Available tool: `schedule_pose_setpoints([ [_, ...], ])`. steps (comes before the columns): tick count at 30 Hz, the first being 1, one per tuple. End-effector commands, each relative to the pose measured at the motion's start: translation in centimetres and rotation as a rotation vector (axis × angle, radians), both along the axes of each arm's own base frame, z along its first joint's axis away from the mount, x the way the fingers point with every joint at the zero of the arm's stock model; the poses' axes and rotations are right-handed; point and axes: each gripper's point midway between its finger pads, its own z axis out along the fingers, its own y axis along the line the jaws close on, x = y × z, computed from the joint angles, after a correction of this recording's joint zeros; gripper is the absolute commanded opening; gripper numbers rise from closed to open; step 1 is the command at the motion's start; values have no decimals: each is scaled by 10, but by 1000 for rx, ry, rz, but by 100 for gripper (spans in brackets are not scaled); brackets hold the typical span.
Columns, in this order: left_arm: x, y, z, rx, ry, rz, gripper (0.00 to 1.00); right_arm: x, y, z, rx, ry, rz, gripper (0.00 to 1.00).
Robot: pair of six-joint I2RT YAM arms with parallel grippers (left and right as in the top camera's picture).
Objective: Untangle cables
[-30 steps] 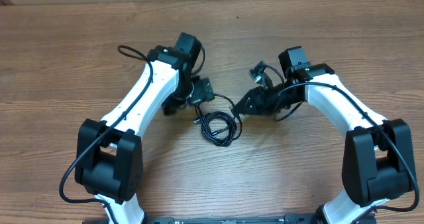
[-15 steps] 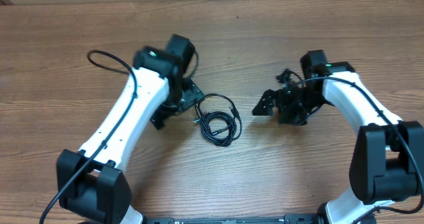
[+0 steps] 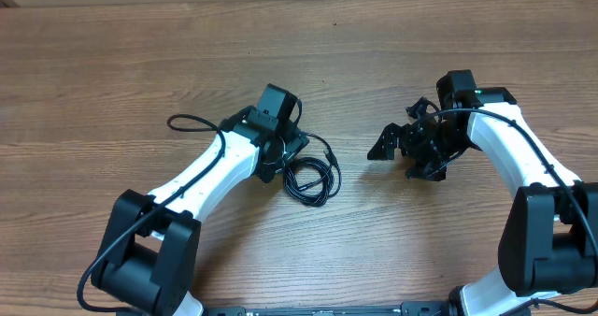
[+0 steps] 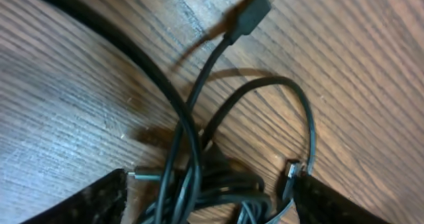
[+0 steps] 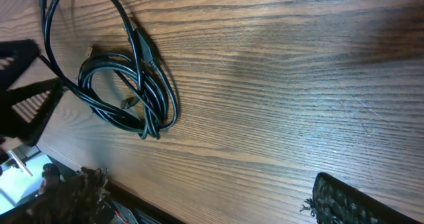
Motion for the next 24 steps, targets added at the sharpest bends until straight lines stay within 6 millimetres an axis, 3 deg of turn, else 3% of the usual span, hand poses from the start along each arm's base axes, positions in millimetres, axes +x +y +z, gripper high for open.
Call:
schedule_pose_setpoints([
  [1,-7,9,-25,72,33,-36,68,6,5,13,27,-40,-3,100],
  [6,0,9,-40,102,18,-91,41,5,22,25,144,-36,-4,100],
  [7,3,9,-40,110,3,-119,27,6,25,26,154,-43,3,100],
  [10,8,14,-39,150,-26,-156,4,5,31,26,154,-49,26,100],
  [13,16,17,-33,178,-57,-256,4,1,43,26,155,-59,70,100],
  [18,33,16,-12,155,-115,-535,4,-10,80,24,150,-102,201,92],
  [24,45,14,21,-52,-189,-714,4,-17,117,10,18,-235,377,88],
])
